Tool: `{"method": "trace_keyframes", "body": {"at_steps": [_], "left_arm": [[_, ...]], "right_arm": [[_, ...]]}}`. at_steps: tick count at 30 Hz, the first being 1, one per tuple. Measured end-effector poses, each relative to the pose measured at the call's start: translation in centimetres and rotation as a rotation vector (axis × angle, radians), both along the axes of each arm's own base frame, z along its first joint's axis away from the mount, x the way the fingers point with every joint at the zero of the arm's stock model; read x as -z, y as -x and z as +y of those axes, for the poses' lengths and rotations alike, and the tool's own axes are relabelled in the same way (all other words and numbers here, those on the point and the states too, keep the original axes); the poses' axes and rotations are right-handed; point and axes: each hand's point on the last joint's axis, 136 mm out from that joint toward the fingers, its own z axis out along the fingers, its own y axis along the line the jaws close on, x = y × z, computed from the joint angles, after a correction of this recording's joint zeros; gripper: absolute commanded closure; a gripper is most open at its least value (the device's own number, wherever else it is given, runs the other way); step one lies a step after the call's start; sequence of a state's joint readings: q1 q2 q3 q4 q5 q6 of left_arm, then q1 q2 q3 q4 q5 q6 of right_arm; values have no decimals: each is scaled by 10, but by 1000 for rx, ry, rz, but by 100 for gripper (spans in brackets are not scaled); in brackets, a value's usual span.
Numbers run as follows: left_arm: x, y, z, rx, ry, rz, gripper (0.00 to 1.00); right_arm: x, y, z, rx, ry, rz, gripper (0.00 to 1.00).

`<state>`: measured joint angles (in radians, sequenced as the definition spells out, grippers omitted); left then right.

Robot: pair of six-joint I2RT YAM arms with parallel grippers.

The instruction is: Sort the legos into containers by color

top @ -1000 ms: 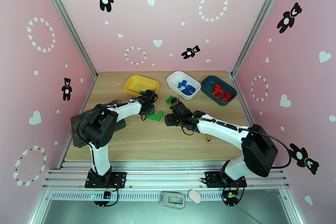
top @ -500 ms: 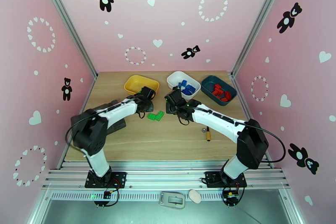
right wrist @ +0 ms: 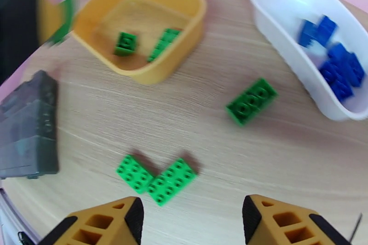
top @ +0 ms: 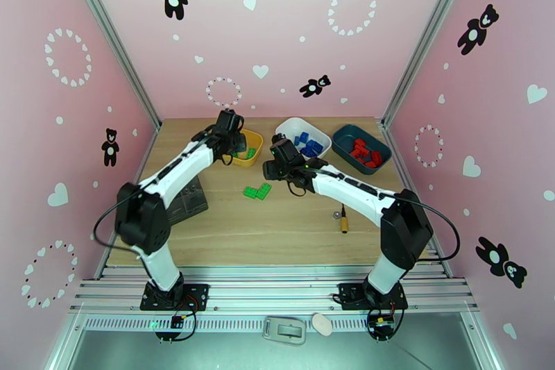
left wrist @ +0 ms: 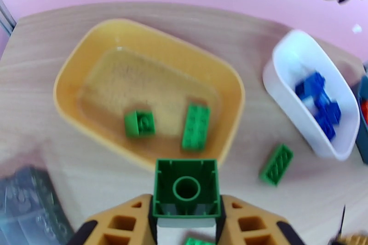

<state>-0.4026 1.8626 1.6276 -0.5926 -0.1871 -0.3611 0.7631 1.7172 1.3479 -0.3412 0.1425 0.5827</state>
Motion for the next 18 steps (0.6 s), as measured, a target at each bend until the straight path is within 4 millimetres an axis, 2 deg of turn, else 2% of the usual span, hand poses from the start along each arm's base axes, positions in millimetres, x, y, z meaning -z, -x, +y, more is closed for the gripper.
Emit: {"method": "trace_keyframes", "body": {"at_steps": [3, 8, 11, 15, 18], "left_arm": [[20, -18, -2, -5, -16, 30, 56], [50, -36, -8, -1, -41, 80, 23], [55, -37, -8, -6, -41, 94, 19], [49, -34, -7, -7, -38, 88, 19], [42, -22, -4, -6, -39, 84, 19]], "right_arm": [[3, 3, 9, -41, -20, 15, 39], [7, 7, 16, -78, -44, 30, 38], [15, 13, 11, -80, -34, 43, 38], [21, 24, -2, -73, -16, 53, 38], [16, 31, -13, -62, -15, 40, 38]]}}
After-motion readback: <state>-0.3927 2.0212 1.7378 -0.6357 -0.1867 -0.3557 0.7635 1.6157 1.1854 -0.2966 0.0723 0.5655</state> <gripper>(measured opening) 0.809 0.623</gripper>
